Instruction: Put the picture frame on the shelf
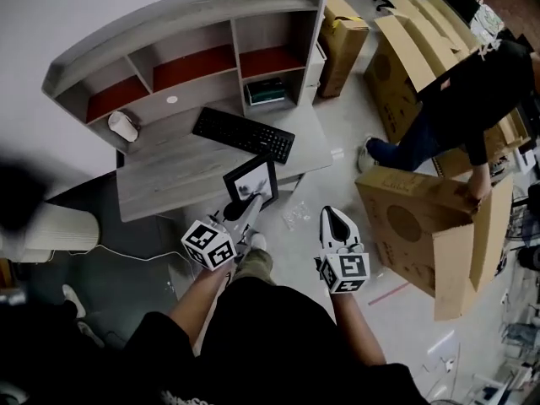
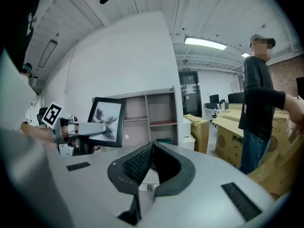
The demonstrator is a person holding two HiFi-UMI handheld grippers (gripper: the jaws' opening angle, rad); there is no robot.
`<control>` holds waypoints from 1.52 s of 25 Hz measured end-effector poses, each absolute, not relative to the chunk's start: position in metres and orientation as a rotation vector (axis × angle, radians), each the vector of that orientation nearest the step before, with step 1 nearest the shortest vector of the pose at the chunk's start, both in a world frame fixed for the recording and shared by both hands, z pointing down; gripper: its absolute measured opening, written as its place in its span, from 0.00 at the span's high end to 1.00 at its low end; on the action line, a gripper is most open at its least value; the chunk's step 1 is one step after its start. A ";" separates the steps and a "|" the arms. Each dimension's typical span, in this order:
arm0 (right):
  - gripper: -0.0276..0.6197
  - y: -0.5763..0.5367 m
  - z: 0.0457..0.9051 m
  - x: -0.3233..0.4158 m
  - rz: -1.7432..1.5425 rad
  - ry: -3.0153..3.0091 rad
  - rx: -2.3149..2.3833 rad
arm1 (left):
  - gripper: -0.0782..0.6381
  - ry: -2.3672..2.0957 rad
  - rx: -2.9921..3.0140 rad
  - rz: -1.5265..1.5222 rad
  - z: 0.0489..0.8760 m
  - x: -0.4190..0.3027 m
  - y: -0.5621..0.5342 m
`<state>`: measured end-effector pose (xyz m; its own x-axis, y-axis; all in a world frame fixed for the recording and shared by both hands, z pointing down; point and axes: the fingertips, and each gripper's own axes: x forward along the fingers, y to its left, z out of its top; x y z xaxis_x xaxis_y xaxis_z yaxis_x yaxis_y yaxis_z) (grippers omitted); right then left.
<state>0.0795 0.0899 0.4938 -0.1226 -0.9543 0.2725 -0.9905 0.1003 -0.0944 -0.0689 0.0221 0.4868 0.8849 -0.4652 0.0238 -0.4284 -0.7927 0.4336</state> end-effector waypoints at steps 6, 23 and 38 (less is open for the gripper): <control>0.94 0.002 0.486 0.085 0.353 -2.189 2.004 | 0.86 -0.599 2.655 -0.136 0.467 -0.067 -0.066; 0.94 -0.110 0.508 0.087 0.374 -2.188 2.002 | 0.86 -0.573 2.601 -0.126 0.477 -0.031 -0.202; 0.94 -0.250 0.510 0.165 0.416 -2.371 1.860 | 0.86 -0.662 2.576 -0.019 0.487 0.086 -0.344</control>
